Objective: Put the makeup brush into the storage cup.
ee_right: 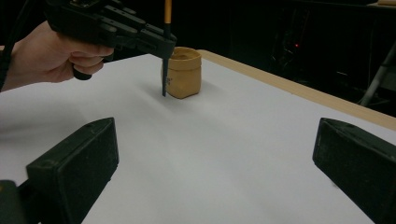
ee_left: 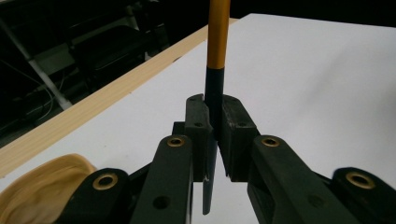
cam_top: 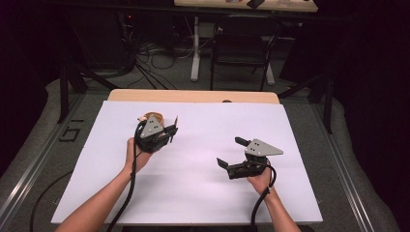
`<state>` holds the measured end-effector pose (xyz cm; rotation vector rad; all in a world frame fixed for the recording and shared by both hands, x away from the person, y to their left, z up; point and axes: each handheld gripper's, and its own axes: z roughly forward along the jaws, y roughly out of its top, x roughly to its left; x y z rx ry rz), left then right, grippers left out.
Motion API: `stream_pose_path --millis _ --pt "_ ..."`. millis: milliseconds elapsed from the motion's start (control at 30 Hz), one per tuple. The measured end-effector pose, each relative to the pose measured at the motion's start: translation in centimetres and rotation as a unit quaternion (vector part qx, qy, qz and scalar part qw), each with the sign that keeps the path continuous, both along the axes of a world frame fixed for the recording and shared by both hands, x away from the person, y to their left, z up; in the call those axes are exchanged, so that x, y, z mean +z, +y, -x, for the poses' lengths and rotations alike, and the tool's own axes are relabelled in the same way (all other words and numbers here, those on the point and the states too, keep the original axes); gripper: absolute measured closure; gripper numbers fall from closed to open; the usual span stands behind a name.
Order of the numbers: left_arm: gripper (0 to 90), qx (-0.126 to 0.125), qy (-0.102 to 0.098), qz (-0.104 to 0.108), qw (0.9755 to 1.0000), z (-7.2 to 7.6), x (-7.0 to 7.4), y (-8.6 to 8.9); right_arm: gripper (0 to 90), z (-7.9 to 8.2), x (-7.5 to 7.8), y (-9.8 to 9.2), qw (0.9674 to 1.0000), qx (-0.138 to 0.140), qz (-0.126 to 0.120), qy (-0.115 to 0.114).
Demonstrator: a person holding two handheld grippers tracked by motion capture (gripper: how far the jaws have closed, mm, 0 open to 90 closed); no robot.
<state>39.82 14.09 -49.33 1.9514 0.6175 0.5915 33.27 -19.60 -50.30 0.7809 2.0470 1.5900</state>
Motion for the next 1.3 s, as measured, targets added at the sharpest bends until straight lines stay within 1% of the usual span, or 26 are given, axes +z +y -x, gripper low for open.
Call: stream_pose_path --millis 33,200,233,267,300,400,500,533,600,633,700,800,833,900,1000,1067,1133,1300 --pt "82.6 -0.002 0.0 -0.003 1.0 0.0 0.0 -0.1 0.0 -0.1 -0.2 -0.1 1.0 -0.009 0.002 0.002" --pt "82.6 -0.003 -0.005 -0.007 1.0 -0.2 0.0 -0.3 0.0 -0.1 -0.4 -0.1 0.9998 -0.02 -0.001 0.003" --pt "82.6 -0.002 -0.005 -0.008 1.0 -0.3 0.0 -0.3 0.0 -0.1 -0.5 -0.1 0.9998 -0.021 0.001 0.004" --pt "82.6 0.0 -0.005 -0.003 1.0 -0.4 0.0 -0.4 0.0 -0.1 -0.6 -0.1 0.9998 -0.021 0.001 0.006" --pt "82.7 -0.001 -0.007 -0.007 1.0 -0.5 0.1 -0.3 0.0 0.0 -0.7 -0.1 0.9998 -0.021 0.003 0.006" --pt "82.7 0.004 -0.014 -0.008 0.9999 -0.5 0.4 -0.2 0.0 0.0 -1.0 -0.1 0.9998 -0.02 0.0 0.009" --pt "82.7 0.01 -0.018 0.001 0.9998 -0.5 1.0 0.1 0.0 -0.1 -1.4 0.0 0.9998 -0.016 -0.002 0.009" --pt "82.7 0.011 -0.023 0.001 0.9997 -0.6 1.2 0.3 0.0 -0.2 -1.5 0.2 0.9999 -0.013 0.004 0.01" --pt "82.8 0.016 -0.026 0.007 0.9995 -0.7 1.4 0.6 0.0 -0.3 -1.6 0.2 0.9999 -0.011 0.004 0.01" --pt "82.8 0.02 -0.024 0.013 0.9994 -0.9 1.5 0.8 0.1 -0.4 -1.6 0.4 0.9998 -0.014 0.008 0.01" --pt "82.8 0.024 -0.016 0.018 0.9994 -1.3 1.7 1.0 0.1 -0.4 -1.6 0.4 0.9999 -0.01 0.006 0.012" --pt "82.8 0.026 -0.018 0.017 0.9993 -1.7 2.0 1.1 0.0 -0.4 -1.7 0.6 0.9999 -0.005 0.012 0.011" --pt "82.8 0.028 -0.022 0.016 0.9993 -1.9 2.2 1.1 0.0 -0.4 -1.7 0.6 0.9998 -0.004 0.013 0.011" --pt "82.8 0.029 -0.019 0.023 0.9991 -2.1 2.5 1.1 0.0 -0.4 -1.7 0.6 0.9999 -0.002 0.013 0.009" --pt "82.8 0.032 -0.022 0.029 0.9988 -2.7 3.0 1.3 0.1 -0.3 -1.7 0.6 0.9999 -0.001 0.012 0.008" --pt "82.8 0.034 -0.02 0.039 0.9985 -3.0 3.2 1.4 0.1 -0.3 -1.8 0.6 0.9998 -0.003 0.016 0.009" --pt "82.8 0.035 -0.018 0.043 0.9983 -3.5 3.4 1.6 0.1 -0.3 -1.8 0.6 0.9998 -0.001 0.016 0.013" --pt "82.8 0.04 -0.018 0.057 0.9974 -4.4 3.7 2.0 0.2 -0.2 -1.8 0.9 0.9997 0.002 0.023 0.011"
